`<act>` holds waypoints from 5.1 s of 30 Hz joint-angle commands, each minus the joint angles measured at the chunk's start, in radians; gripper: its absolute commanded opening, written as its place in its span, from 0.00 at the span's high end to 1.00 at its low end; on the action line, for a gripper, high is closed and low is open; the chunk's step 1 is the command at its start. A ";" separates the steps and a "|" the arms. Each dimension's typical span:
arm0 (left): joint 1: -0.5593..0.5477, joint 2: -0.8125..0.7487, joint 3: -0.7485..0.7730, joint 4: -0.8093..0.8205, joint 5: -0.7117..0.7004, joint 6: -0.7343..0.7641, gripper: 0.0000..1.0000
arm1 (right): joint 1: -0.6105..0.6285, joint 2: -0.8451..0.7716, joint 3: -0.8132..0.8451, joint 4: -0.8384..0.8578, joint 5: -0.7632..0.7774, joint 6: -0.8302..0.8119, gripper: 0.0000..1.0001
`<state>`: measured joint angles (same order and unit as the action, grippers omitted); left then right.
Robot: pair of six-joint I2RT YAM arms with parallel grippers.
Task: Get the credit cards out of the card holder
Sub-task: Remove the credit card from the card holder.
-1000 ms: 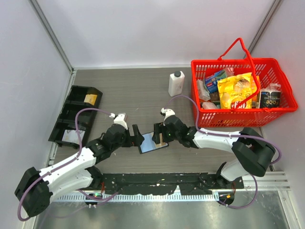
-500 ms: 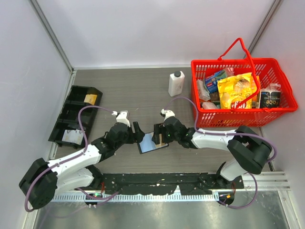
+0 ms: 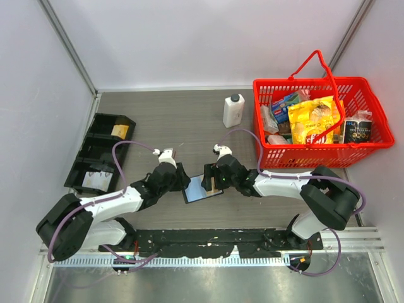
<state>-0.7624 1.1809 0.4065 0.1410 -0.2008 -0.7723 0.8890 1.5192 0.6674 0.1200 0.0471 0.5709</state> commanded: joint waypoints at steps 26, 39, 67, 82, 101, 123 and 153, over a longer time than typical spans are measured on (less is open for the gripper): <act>-0.020 0.148 0.029 0.037 -0.049 -0.093 0.87 | 0.004 -0.074 -0.015 0.116 -0.127 0.026 0.37; -0.020 0.106 -0.005 0.074 -0.054 -0.096 0.86 | 0.005 -0.041 0.009 0.217 -0.292 0.047 0.56; -0.018 -0.021 -0.008 0.054 0.035 -0.113 0.89 | -0.104 0.055 -0.045 0.335 -0.352 0.204 0.56; -0.020 0.068 0.006 0.006 0.014 -0.176 1.00 | -0.107 0.157 -0.121 0.495 -0.358 0.287 0.66; 0.028 0.055 -0.049 0.008 0.031 -0.237 1.00 | -0.108 0.257 -0.186 0.736 -0.415 0.376 0.75; 0.048 0.057 -0.060 0.011 0.041 -0.248 1.00 | -0.168 0.176 -0.269 0.744 -0.369 0.397 0.99; 0.005 0.184 0.092 -0.083 0.126 -0.186 1.00 | -0.170 0.156 -0.206 0.622 -0.369 0.343 0.92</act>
<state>-0.7544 1.3437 0.4744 0.1081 -0.0597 -0.9565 0.7418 1.7077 0.4500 0.7322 -0.3794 0.9104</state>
